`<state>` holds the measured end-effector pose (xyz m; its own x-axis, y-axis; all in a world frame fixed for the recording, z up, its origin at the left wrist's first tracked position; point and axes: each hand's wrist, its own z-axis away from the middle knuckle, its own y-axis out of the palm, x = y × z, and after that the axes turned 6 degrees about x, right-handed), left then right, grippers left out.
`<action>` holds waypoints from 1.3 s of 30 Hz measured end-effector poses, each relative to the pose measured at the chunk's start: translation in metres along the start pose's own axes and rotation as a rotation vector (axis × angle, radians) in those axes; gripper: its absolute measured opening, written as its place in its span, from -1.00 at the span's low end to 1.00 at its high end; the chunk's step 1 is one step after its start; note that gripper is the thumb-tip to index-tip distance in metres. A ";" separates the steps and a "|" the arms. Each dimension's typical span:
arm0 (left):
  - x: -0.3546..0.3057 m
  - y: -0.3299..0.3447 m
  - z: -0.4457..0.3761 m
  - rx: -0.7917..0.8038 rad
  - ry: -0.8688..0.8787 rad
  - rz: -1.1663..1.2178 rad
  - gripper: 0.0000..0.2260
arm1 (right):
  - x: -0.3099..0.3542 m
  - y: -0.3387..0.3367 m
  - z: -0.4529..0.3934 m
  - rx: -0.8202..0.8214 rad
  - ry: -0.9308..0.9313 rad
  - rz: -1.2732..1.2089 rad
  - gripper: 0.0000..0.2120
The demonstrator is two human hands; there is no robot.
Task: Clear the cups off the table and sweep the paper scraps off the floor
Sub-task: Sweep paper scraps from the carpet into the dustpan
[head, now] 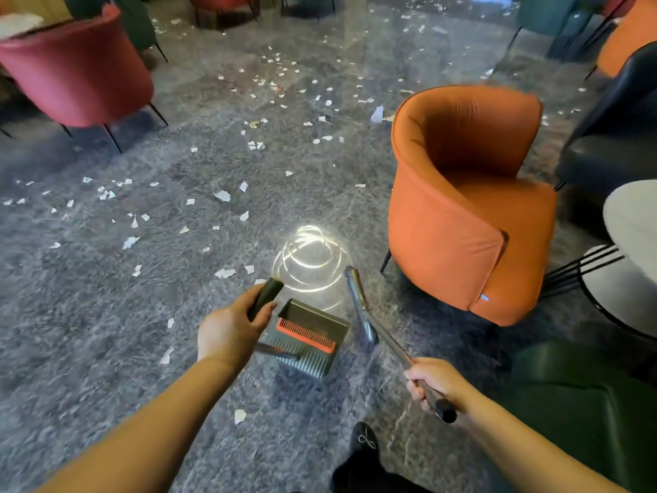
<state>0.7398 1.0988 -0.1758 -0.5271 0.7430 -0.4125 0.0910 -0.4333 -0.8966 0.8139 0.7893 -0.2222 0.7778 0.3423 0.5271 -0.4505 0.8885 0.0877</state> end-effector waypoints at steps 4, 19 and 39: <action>-0.014 0.005 -0.046 0.019 -0.008 0.003 -0.62 | 0.047 -0.014 -0.032 -0.015 0.000 0.037 -0.95; -0.024 0.036 -0.219 0.222 0.077 -0.086 -0.62 | 0.167 -0.011 -0.138 -0.100 0.050 0.068 -0.87; -0.071 0.059 -0.307 0.198 0.002 -0.085 -0.65 | 0.225 -0.018 -0.221 0.100 0.288 0.610 -0.77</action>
<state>1.0426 1.1771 -0.2485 -0.5239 0.7823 -0.3370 -0.1216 -0.4603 -0.8794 1.0940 0.9174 -0.2925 0.4513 0.8529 0.2625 -0.8728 0.4831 -0.0692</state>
